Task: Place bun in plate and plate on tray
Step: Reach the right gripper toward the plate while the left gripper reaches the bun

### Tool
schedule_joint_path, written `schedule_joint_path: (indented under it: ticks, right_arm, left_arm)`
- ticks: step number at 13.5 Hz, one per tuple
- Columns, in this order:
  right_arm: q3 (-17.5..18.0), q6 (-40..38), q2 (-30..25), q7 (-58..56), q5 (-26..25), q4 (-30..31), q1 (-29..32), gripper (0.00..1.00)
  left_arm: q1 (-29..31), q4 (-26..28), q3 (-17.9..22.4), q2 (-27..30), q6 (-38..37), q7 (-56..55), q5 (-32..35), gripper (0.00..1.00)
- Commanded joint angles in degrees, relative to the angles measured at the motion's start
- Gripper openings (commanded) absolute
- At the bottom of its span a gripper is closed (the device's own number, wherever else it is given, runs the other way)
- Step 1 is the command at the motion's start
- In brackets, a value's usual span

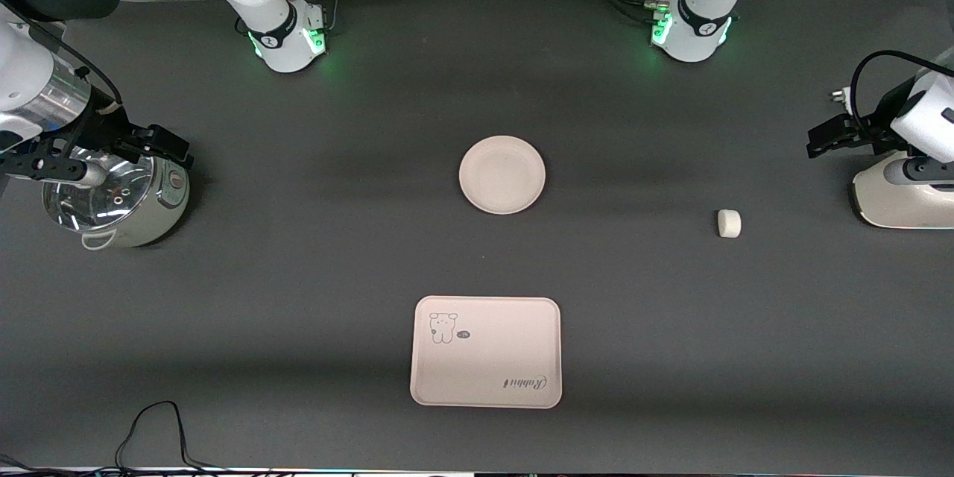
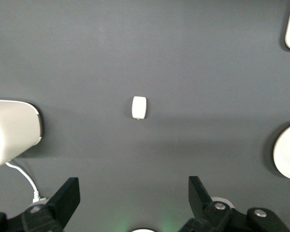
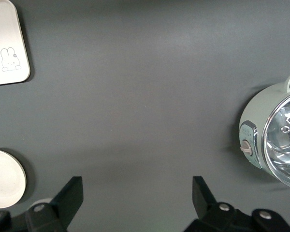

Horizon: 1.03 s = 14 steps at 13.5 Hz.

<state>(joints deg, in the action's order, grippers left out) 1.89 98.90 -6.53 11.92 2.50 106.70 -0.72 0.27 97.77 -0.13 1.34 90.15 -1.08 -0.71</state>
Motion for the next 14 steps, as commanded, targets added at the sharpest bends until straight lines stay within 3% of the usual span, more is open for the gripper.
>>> schedule_joint_path:
  ticks: [1, 7, 12, 14]
  right_arm:
    - [0.2, 1.0, -0.2, -0.5, -0.6, 0.6, -0.2, 1.00]
    - [0.7, 1.7, -0.1, 1.1, -0.2, 0.5, -0.4, 1.00]
    - [8.2, 6.4, 3.4, 8.2, 0.2, 1.0, -0.6, 1.00]
    - [13.0, 8.1, 5.2, 12.9, 0.1, 1.1, -0.5, 1.00]
  left_arm:
    - [-0.4, -2.9, 0.8, -1.2, -3.2, 3.6, -1.3, 1.00]
    - [-0.4, -5.1, 0.8, -2.3, -3.3, 4.3, 1.5, 1.00]
    - [-0.4, -5.2, 0.8, -3.2, -4.9, 3.5, 1.7, 1.00]
    - [-0.4, -0.9, 0.8, -0.2, -4.5, 3.2, 1.7, 1.00]
